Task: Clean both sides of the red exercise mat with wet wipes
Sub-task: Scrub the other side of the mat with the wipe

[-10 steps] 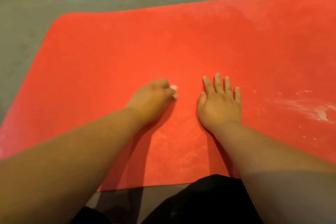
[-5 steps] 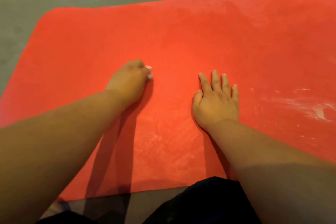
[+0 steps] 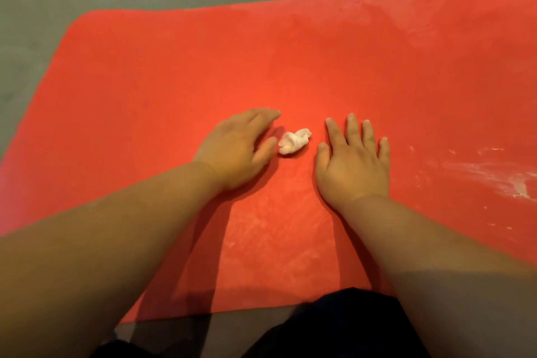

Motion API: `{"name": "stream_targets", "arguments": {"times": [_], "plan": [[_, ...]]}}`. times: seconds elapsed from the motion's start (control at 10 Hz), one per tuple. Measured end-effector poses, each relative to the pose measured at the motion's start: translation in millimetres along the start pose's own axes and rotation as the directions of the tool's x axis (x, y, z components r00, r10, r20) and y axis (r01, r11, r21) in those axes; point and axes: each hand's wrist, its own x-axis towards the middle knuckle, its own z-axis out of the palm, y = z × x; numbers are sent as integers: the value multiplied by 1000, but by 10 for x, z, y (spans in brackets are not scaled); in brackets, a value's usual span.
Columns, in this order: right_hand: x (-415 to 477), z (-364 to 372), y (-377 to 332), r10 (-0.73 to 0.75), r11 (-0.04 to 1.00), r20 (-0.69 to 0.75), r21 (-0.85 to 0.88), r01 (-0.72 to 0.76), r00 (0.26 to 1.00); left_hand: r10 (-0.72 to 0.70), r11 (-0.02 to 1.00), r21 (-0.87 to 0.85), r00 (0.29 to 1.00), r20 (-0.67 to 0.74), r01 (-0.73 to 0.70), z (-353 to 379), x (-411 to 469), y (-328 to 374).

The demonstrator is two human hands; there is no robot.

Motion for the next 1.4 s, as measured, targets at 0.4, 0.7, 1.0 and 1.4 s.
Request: {"name": "stream_targets", "arguments": {"times": [0.4,0.7,1.0,1.4], "plan": [[48,-61,-541,-710,690,-62,139,711,701,-556,808,193,829,-68,557,99,-94,-461],[953,-177,-318,-233,947,-201,175,269,951,-561,809,161,825,-72,565,89,-81,-464],[603,-24,-630,-562,785,-166,203,586,810,-567,807,150,820,-73,571,75,-62,-456],[435,-41,-943,-641,736,-64,231,636,765,-569,806,152,820,-63,572,66,-35,-443]]}}
